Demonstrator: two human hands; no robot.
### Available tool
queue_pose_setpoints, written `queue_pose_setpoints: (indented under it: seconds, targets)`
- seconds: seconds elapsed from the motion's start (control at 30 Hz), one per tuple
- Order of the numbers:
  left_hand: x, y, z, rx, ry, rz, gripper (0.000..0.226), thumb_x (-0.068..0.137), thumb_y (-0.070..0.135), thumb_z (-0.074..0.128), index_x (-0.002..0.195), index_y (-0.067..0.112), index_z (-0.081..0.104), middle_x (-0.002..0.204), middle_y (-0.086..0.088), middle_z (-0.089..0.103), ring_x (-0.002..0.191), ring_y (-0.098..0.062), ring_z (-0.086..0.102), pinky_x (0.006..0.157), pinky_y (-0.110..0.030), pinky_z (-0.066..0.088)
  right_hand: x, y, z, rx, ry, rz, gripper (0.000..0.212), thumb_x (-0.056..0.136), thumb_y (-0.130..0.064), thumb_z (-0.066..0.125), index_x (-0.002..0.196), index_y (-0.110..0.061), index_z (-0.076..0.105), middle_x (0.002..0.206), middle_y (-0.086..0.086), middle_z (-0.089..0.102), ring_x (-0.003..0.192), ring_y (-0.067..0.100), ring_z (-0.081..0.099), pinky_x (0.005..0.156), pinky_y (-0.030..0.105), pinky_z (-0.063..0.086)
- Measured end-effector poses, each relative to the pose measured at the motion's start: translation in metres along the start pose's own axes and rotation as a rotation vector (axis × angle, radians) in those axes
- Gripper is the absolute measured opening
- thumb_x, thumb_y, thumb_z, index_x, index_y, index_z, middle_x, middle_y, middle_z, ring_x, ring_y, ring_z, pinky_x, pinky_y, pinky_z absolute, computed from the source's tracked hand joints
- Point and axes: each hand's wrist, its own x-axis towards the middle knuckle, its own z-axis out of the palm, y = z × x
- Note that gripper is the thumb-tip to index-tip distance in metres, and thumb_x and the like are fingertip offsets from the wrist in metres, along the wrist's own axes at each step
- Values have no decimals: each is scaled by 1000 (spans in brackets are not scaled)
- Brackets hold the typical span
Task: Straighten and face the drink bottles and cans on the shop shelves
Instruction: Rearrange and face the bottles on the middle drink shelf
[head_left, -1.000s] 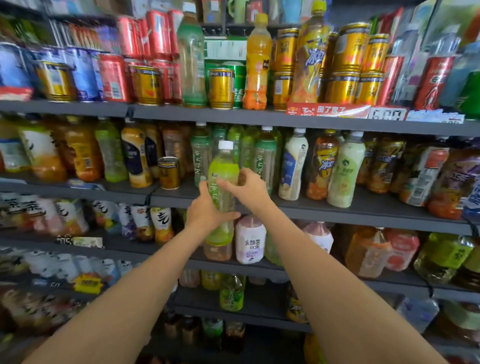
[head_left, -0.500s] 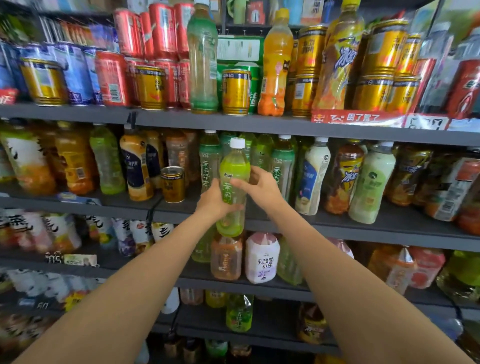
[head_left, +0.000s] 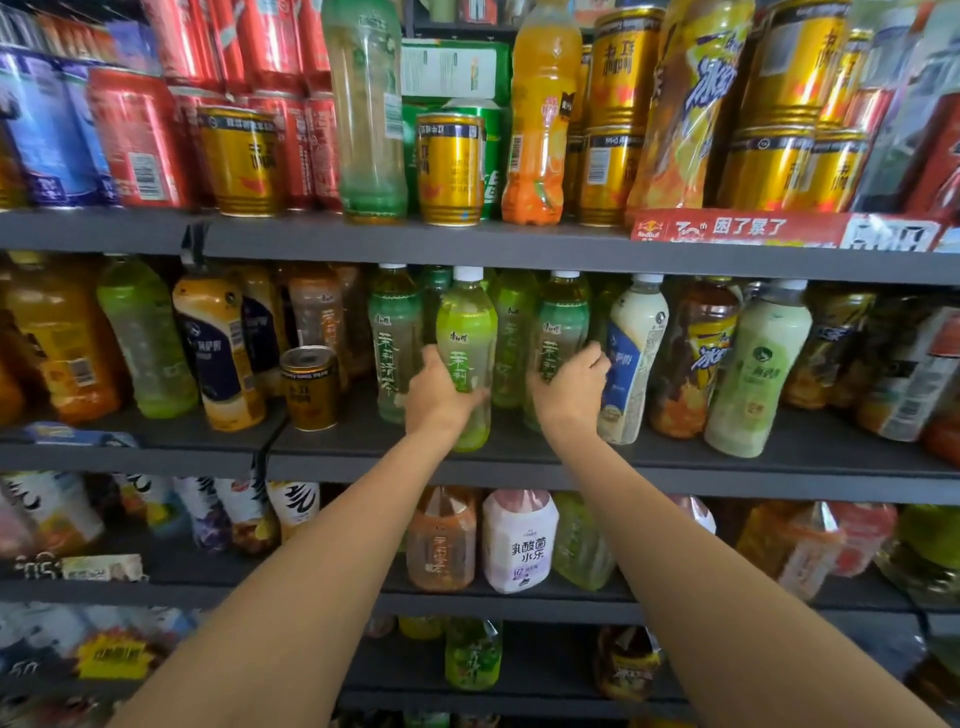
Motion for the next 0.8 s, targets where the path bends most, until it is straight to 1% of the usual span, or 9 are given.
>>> queue_pose_setpoints:
  seconds: [0.03, 0.1, 0.23, 0.33, 0.4, 0.5, 0.6, 0.7, 0.8]
  targets:
    - [3, 0, 1, 17, 5, -5, 68, 79, 28, 73, 132, 9, 34, 127, -12, 57, 116, -32, 55, 90, -41, 45, 4, -1, 3, -1, -26, 19, 80, 84, -21, 67, 141, 5, 17, 142, 23, 30, 131, 37, 34, 106, 39, 31]
    - [8, -1, 4, 36, 22, -17, 68, 79, 30, 72, 132, 10, 34, 127, -13, 57, 116, -33, 55, 91, -44, 45, 11, 0, 10, 32, -60, 76, 80, 82, -21, 70, 139, 5, 20, 140, 24, 34, 130, 37, 37, 105, 41, 33]
    - [14, -4, 8, 76, 53, -9, 69, 80, 32, 71, 133, 9, 32, 127, -14, 57, 115, -34, 55, 91, -45, 45, 14, 7, 19, 54, -60, 195, 70, 82, -23, 71, 130, 4, 29, 137, 22, 38, 127, 37, 41, 100, 41, 37]
    - [16, -4, 12, 87, 64, 5, 69, 82, 32, 69, 134, 9, 31, 127, -14, 56, 116, -34, 55, 90, -43, 45, 10, 13, 20, 28, -15, 172, 60, 81, -23, 71, 123, 2, 36, 133, 20, 42, 121, 36, 46, 94, 40, 40]
    - [18, -5, 14, 84, 61, 8, 68, 83, 31, 68, 135, 9, 30, 128, -13, 55, 117, -33, 54, 93, -42, 43, 4, 15, 17, 26, 3, 150, 59, 78, -25, 72, 119, 1, 39, 129, 19, 46, 118, 35, 48, 91, 39, 41]
    - [20, -8, 14, 56, 20, 4, 68, 84, 29, 66, 137, 7, 28, 133, -15, 51, 123, -33, 50, 98, -42, 39, -6, 15, 12, 34, -17, 109, 58, 76, -26, 73, 116, 1, 41, 125, 17, 49, 115, 33, 51, 90, 38, 42]
    - [16, -12, 8, 36, -7, 21, 66, 85, 25, 66, 137, 5, 30, 135, -16, 47, 124, -32, 48, 100, -41, 38, -16, 14, 8, 52, -54, 64, 55, 75, -26, 74, 113, 0, 44, 118, 16, 54, 109, 32, 54, 88, 39, 45]
    - [7, -18, 0, 15, 10, 44, 57, 88, 21, 62, 135, 6, 34, 134, -14, 45, 121, -33, 49, 97, -41, 40, -30, 10, 6, 66, -50, 28, 53, 75, -24, 75, 109, 2, 44, 113, 17, 53, 103, 32, 54, 84, 40, 46]
    - [-3, -28, -10, -5, 88, 177, 41, 88, 17, 59, 125, 9, 43, 125, -9, 50, 113, -26, 53, 92, -36, 42, -45, 11, 4, 64, 48, -9, 54, 72, -24, 76, 106, 3, 43, 109, 17, 48, 105, 32, 47, 87, 38, 40]
